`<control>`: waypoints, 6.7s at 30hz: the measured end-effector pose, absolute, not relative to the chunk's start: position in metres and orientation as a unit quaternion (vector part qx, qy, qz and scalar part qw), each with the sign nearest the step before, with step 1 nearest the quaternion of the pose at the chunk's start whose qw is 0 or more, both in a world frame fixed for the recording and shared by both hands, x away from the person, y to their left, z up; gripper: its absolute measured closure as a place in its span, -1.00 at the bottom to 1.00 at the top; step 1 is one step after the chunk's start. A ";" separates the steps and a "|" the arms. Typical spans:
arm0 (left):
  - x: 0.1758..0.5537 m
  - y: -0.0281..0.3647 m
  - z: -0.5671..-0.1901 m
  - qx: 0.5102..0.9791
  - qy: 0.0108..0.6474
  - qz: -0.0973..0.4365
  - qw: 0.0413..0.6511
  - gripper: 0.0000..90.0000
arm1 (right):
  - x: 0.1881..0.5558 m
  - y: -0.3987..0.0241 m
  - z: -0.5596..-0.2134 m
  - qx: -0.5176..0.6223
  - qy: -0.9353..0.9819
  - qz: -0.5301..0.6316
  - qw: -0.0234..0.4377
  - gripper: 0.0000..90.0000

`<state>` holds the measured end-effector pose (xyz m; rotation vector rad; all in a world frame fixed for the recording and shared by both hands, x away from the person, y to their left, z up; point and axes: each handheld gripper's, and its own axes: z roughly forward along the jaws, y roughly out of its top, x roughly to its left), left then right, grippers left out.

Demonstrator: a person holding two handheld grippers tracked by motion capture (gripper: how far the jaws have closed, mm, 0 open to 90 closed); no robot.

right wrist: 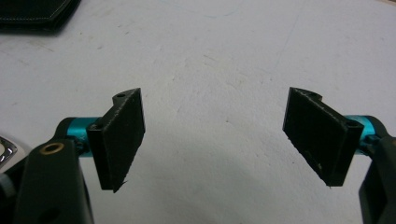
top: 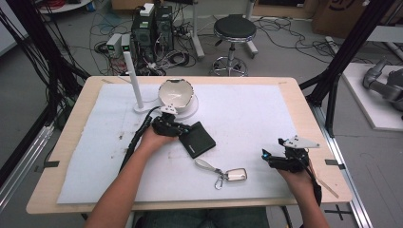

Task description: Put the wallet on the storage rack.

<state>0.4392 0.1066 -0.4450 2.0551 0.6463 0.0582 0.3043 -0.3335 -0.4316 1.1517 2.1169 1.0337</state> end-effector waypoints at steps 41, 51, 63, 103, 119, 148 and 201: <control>0.443 0.153 -0.293 0.798 0.255 0.182 0.515 0.82 | 0.314 -0.313 -0.431 0.401 0.791 0.392 0.244 -0.53; 0.465 0.150 -0.283 0.797 0.264 0.198 0.505 0.82 | 0.314 -0.314 -0.431 0.403 0.791 0.392 0.242 -0.53; 0.484 0.156 -0.290 0.792 0.292 0.209 0.493 0.82 | 0.314 -0.315 -0.432 0.407 0.789 0.390 0.242 -0.53; 0.501 0.143 -0.319 0.792 0.331 0.281 0.429 0.82 | 0.314 -0.314 -0.433 0.406 0.791 0.389 0.240 -0.53; 0.503 0.137 -0.322 0.799 0.320 0.292 0.417 0.81 | 0.315 -0.315 -0.434 0.408 0.790 0.389 0.240 -0.53; 0.467 0.141 -0.320 0.793 0.318 0.286 0.434 -0.18 | 0.322 -0.299 -0.431 0.388 0.799 0.397 0.232 -0.53; 0.343 0.260 -0.386 0.734 0.367 0.239 0.518 -0.49 | 0.353 -0.263 -0.431 0.356 0.818 0.401 0.210 -0.53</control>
